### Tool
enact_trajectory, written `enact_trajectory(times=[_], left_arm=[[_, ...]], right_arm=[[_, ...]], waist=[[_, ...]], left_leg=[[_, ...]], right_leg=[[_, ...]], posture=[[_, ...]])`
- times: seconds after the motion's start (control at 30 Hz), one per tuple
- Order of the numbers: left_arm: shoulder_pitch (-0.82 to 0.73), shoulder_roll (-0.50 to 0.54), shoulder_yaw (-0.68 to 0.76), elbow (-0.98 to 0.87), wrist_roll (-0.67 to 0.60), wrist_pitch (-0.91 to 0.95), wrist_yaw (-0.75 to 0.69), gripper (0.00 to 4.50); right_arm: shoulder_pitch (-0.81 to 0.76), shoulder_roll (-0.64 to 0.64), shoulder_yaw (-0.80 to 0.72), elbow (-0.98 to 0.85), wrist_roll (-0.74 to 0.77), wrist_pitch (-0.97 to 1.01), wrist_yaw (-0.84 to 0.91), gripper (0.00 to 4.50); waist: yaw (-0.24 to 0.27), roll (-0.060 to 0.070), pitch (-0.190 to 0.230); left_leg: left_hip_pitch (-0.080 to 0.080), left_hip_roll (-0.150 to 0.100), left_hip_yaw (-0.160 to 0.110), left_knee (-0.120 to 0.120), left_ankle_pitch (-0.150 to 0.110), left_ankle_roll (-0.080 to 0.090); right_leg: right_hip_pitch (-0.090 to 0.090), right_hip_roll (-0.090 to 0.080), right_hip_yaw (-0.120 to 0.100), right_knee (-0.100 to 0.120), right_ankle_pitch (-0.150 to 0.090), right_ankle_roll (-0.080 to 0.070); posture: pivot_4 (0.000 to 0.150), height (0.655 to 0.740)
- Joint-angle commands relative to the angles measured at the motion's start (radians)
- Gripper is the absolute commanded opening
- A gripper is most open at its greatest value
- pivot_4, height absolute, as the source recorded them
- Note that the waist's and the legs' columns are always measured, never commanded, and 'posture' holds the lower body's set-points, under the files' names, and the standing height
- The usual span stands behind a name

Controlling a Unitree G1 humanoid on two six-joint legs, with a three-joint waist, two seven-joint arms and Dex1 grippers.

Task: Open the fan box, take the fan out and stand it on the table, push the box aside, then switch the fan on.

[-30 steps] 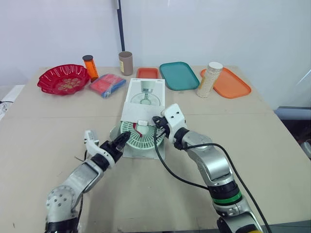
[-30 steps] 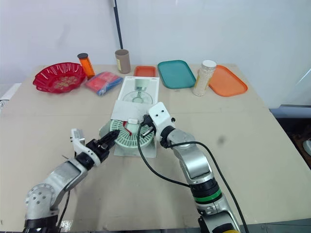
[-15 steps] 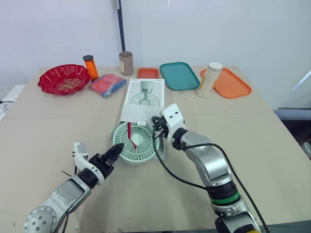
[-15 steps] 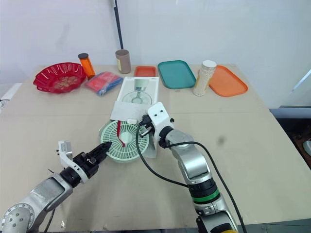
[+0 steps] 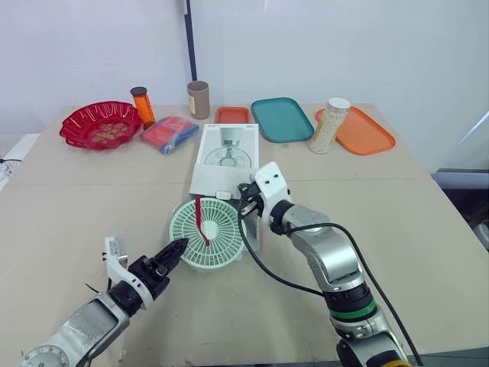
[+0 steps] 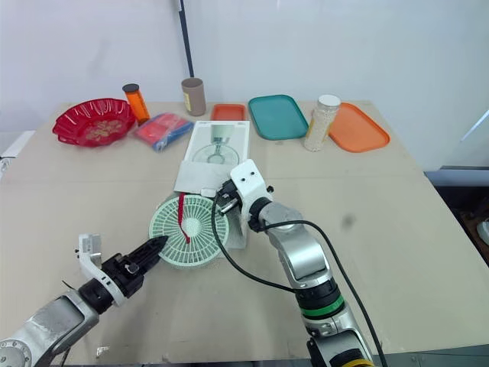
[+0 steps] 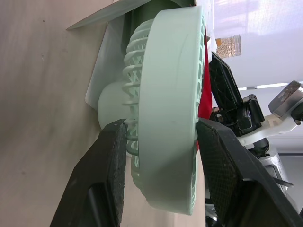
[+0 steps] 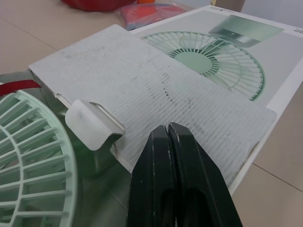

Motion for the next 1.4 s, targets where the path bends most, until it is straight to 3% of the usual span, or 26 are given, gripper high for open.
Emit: enact_trajectory(times=[0.03,0.83,1.27,1.33,1.4], left_arm=[[0.068,0.032,0.017,-0.019,-0.001,-0.001,-0.015,1.82],[0.344,0.131,0.108,-0.017,0.013,0.028,-0.196,1.82],[0.223,0.166,0.097,0.036,0.038,0.010,-0.169,1.82],[0.217,0.166,0.095,0.035,0.042,0.011,-0.167,2.71],[0.214,0.166,0.096,0.034,0.044,0.013,-0.168,2.99]], right_arm=[[-0.007,0.003,0.013,-0.008,-0.009,0.026,-0.010,0.00],[-0.017,0.001,0.036,-0.045,-0.008,0.055,-0.007,0.00],[-0.017,0.007,0.038,-0.042,-0.008,0.050,-0.012,0.00],[-0.015,0.007,0.038,-0.043,-0.008,0.048,-0.012,0.00],[-0.015,0.007,0.038,-0.041,-0.008,0.045,-0.012,0.00]], waist=[[0.000,0.000,0.000],[-0.003,0.003,0.002],[0.000,0.003,0.002],[0.001,0.004,0.002],[0.001,0.004,0.002]], left_leg=[[0.000,0.000,0.000,0.000,0.000,0.000],[0.001,0.003,0.004,-0.001,-0.001,0.001],[0.001,0.003,0.003,-0.002,-0.001,0.001],[0.001,0.003,0.003,-0.002,-0.001,0.000],[0.001,0.003,0.003,-0.002,-0.001,0.000]], right_leg=[[0.000,0.000,0.000,0.000,0.000,0.000],[-0.002,0.001,0.000,0.000,-0.007,-0.002],[-0.001,0.001,0.000,0.000,-0.006,-0.002],[-0.001,0.001,0.000,0.000,-0.006,-0.002],[-0.001,0.001,0.000,0.000,-0.006,-0.002]], posture=[[0.150,0.7400],[0.150,0.7400],[0.150,0.7400],[0.150,0.7400],[0.150,0.7400]])
